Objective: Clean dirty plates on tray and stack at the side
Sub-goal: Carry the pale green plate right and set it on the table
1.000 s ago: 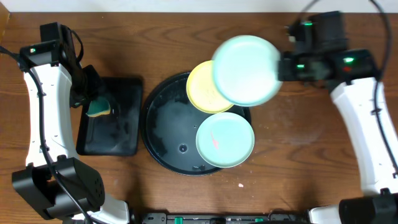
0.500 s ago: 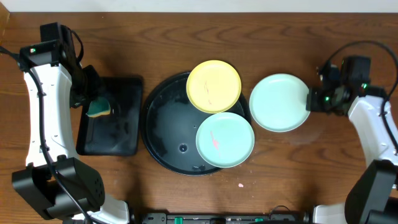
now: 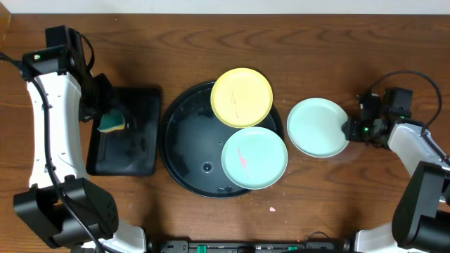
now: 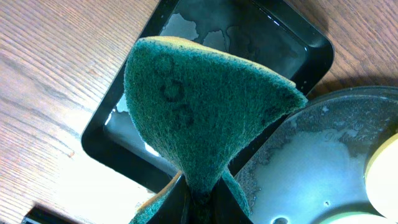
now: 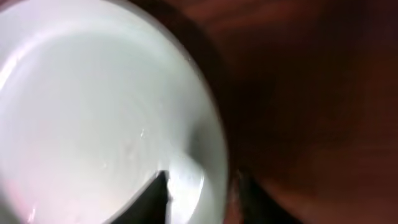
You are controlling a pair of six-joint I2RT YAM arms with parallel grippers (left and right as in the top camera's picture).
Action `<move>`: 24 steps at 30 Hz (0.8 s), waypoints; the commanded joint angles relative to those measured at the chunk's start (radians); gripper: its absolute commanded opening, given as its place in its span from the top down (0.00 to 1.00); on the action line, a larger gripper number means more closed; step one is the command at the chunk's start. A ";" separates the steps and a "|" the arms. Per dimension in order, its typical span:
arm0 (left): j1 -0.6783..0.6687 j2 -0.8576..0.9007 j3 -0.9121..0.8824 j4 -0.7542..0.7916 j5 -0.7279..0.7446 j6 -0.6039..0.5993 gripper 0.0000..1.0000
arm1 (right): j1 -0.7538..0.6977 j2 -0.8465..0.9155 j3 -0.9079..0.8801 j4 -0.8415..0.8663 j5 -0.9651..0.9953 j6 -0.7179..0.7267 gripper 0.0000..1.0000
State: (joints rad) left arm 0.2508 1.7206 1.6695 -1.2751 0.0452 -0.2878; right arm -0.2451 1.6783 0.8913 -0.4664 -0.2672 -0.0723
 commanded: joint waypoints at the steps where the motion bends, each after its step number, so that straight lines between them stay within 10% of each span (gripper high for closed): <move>1: -0.002 -0.007 -0.005 0.000 -0.012 0.010 0.93 | -0.002 -0.020 0.092 -0.089 -0.076 0.035 0.56; 11: -0.005 -0.007 -0.005 -0.002 0.000 0.071 0.93 | 0.200 -0.050 0.387 -0.529 -0.168 0.045 0.51; 24: -0.071 -0.007 -0.005 0.004 -0.002 0.085 0.93 | 0.507 0.021 0.291 -0.508 -0.068 0.139 0.46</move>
State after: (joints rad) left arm 0.1856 1.7206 1.6688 -1.2743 0.0463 -0.2268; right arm 0.2268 1.6634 1.2011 -0.9897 -0.3614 0.0391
